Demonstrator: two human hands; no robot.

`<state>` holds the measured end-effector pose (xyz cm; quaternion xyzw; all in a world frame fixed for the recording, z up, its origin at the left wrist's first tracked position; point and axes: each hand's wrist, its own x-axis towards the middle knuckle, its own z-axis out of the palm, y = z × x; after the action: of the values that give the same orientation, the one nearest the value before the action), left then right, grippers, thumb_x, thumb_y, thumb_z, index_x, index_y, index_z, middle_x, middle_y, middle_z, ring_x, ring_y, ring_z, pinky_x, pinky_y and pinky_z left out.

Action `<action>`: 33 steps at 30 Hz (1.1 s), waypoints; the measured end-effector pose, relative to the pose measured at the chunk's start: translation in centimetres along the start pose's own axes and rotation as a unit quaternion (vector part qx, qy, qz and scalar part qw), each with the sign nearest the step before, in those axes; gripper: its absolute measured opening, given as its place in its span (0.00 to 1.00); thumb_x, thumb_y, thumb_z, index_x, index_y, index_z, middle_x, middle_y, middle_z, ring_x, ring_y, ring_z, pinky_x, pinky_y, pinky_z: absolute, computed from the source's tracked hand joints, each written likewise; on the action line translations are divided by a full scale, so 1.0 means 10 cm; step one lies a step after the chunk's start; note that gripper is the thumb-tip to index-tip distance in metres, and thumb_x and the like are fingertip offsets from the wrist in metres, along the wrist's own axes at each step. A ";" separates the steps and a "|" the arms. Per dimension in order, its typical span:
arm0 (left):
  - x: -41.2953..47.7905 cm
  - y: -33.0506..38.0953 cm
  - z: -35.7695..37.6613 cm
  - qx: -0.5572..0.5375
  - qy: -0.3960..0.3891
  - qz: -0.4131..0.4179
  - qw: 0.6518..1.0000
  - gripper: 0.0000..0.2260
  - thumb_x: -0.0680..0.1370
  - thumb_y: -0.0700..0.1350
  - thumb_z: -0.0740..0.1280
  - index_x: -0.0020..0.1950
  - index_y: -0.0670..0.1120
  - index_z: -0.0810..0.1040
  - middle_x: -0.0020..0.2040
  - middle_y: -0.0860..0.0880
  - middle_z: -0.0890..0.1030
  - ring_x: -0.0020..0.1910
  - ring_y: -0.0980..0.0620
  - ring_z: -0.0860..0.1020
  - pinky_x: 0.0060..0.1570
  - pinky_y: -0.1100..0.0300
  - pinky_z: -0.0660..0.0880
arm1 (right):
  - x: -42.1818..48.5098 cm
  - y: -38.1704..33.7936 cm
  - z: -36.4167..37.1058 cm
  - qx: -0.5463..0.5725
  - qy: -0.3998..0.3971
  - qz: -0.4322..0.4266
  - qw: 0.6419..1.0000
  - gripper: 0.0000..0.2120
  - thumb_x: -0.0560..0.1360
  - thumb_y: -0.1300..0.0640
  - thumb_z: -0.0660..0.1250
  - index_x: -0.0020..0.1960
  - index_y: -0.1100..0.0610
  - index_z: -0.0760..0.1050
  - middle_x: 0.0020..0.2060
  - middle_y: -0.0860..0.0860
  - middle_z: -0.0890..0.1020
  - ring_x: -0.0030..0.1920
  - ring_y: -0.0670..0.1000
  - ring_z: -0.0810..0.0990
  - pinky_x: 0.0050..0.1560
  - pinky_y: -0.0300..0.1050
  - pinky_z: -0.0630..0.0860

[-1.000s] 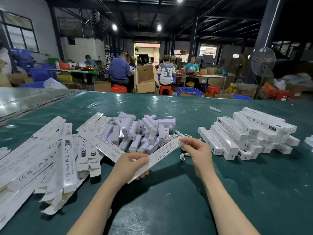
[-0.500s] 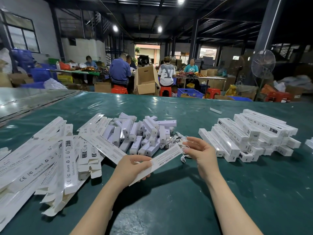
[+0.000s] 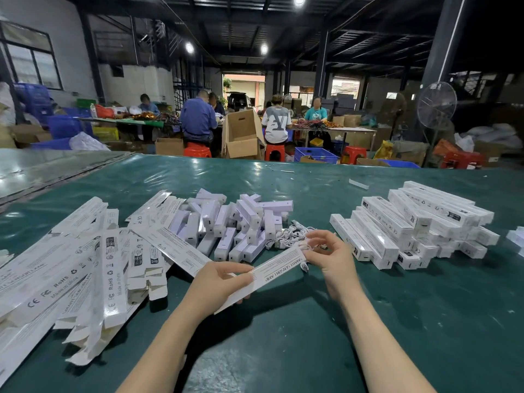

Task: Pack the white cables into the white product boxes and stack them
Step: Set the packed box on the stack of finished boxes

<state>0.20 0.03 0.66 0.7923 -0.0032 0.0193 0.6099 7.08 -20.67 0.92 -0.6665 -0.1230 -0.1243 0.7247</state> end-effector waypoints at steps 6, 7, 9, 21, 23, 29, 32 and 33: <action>-0.01 0.00 0.02 0.017 0.017 0.014 1.000 0.14 0.63 0.53 0.68 0.46 0.53 0.84 0.34 0.44 0.83 0.29 0.54 0.78 0.43 0.58 0.74 | 0.02 0.02 -0.04 -0.003 -0.013 0.035 0.999 0.14 0.65 0.76 0.70 0.35 0.57 0.78 0.29 0.47 0.82 0.32 0.43 0.80 0.35 0.32 0.77; -0.01 0.00 0.02 0.014 0.017 0.014 1.000 0.14 0.63 0.53 0.68 0.46 0.54 0.84 0.34 0.44 0.83 0.29 0.54 0.78 0.43 0.58 0.74 | 0.01 0.02 -0.05 -0.002 -0.014 0.033 0.999 0.13 0.66 0.75 0.70 0.36 0.57 0.78 0.30 0.47 0.82 0.33 0.43 0.80 0.37 0.33 0.77; -0.01 0.00 0.02 0.000 0.015 0.009 1.000 0.12 0.63 0.52 0.68 0.45 0.54 0.84 0.33 0.44 0.83 0.29 0.53 0.78 0.40 0.59 0.74 | 0.01 0.01 -0.05 0.009 -0.031 0.034 0.999 0.12 0.68 0.73 0.69 0.39 0.57 0.79 0.34 0.48 0.83 0.36 0.44 0.80 0.41 0.36 0.78; -0.02 0.00 0.02 -0.021 0.036 0.009 0.999 0.04 0.71 0.46 0.71 0.43 0.55 0.84 0.33 0.45 0.83 0.28 0.53 0.77 0.32 0.64 0.71 | -0.02 0.01 0.07 0.091 -0.040 0.032 0.995 0.12 0.73 0.74 0.61 0.39 0.60 0.73 0.30 0.47 0.83 0.33 0.43 0.81 0.37 0.35 0.78; -0.02 -0.01 0.01 -0.025 0.041 0.009 0.999 0.07 0.73 0.42 0.69 0.44 0.53 0.84 0.33 0.44 0.83 0.28 0.53 0.78 0.29 0.66 0.71 | -0.01 0.00 0.06 0.071 -0.066 0.028 0.995 0.11 0.74 0.72 0.62 0.39 0.60 0.76 0.32 0.47 0.83 0.35 0.43 0.80 0.40 0.34 0.77; -0.04 0.00 -0.01 -0.040 0.036 0.014 0.998 0.08 0.74 0.39 0.67 0.45 0.51 0.83 0.33 0.42 0.83 0.27 0.53 0.77 0.27 0.66 0.72 | -0.03 -0.08 -0.02 0.019 -0.138 0.026 0.990 0.12 0.73 0.72 0.62 0.42 0.57 0.77 0.34 0.42 0.83 0.37 0.37 0.78 0.39 0.29 0.72; -0.06 0.00 0.00 -0.034 0.029 0.017 0.999 0.08 0.74 0.38 0.67 0.46 0.50 0.83 0.34 0.41 0.83 0.28 0.52 0.77 0.28 0.67 0.71 | -0.05 -0.08 0.00 0.013 -0.153 0.050 0.987 0.11 0.73 0.72 0.63 0.43 0.56 0.76 0.36 0.45 0.84 0.37 0.42 0.78 0.38 0.32 0.72; -0.06 0.00 0.00 -0.030 0.027 0.018 0.999 0.08 0.74 0.38 0.67 0.46 0.50 0.83 0.34 0.42 0.83 0.28 0.52 0.77 0.28 0.68 0.71 | -0.05 -0.08 0.01 0.019 -0.154 0.062 0.986 0.11 0.73 0.71 0.63 0.44 0.56 0.76 0.37 0.47 0.83 0.37 0.44 0.77 0.38 0.33 0.72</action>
<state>-0.39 0.00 0.67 0.7725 -0.0016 0.0511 0.6330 6.29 -20.59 1.51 -0.6703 -0.1939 0.0271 0.7158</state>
